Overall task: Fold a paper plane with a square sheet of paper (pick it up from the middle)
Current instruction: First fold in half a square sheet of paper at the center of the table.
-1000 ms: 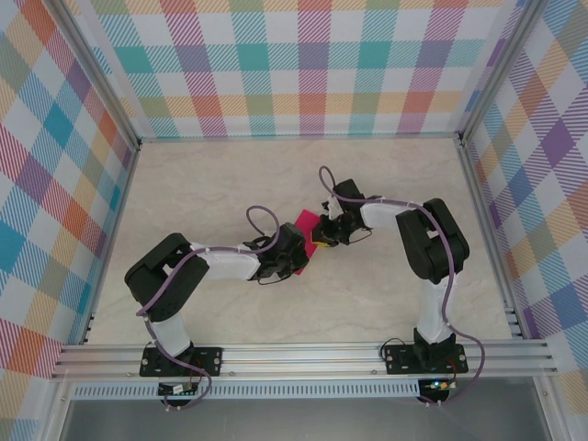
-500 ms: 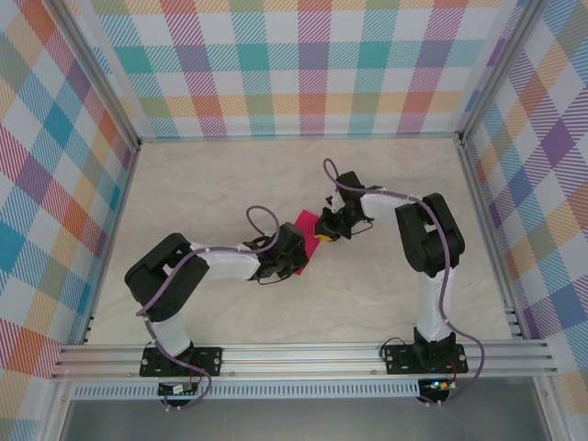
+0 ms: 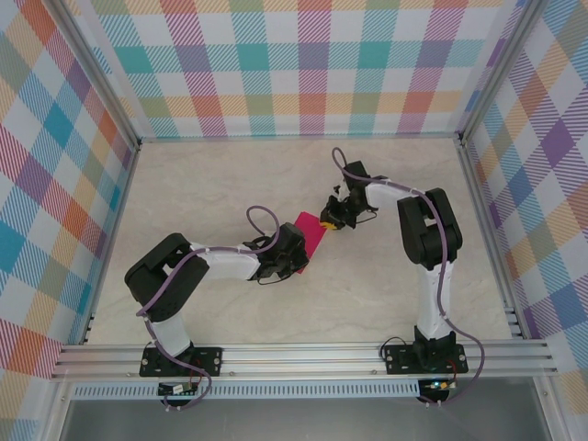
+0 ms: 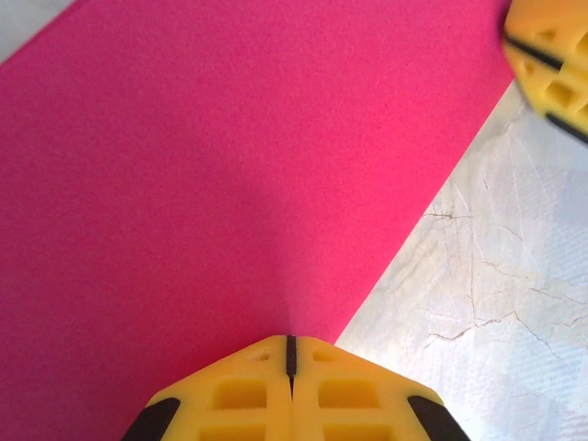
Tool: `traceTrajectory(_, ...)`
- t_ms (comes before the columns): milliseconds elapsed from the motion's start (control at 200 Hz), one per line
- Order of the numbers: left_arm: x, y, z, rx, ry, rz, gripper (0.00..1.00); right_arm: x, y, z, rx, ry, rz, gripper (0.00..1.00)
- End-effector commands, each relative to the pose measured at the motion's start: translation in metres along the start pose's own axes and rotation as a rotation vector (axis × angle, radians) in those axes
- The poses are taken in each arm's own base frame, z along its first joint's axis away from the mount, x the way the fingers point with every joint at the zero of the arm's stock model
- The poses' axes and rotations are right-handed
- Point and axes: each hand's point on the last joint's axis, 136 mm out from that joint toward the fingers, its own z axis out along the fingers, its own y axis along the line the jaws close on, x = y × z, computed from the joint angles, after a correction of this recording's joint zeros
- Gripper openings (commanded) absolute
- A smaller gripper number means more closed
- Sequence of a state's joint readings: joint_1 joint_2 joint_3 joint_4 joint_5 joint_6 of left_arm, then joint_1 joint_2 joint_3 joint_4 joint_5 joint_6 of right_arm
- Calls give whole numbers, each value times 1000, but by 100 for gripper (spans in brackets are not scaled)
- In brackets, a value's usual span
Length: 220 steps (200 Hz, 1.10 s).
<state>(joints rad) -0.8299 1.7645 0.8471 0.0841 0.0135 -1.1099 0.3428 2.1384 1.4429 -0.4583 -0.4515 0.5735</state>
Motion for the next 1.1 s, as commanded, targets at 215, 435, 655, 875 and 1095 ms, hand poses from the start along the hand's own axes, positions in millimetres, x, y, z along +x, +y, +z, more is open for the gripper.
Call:
traceTrajectory(215,33,67,1,-237,121,38,3,-65,-15,-31,60,-227,-44,12)
traceTrajectory(435,14,24,-13,-153,73,133,5,-29,19,-62,-123,-232,-61,14)
traceTrajectory(655,-8,-32,-38,-38,19,228,9,22,19,-54,-203,-128,-31,14)
traceTrajectory(875,-21,-52,-33,74,23,247,11,45,24,-34,-207,-59,-48,14)
traceTrajectory(1095,-24,-50,0,134,92,204,10,44,23,-13,-159,-15,-37,13)
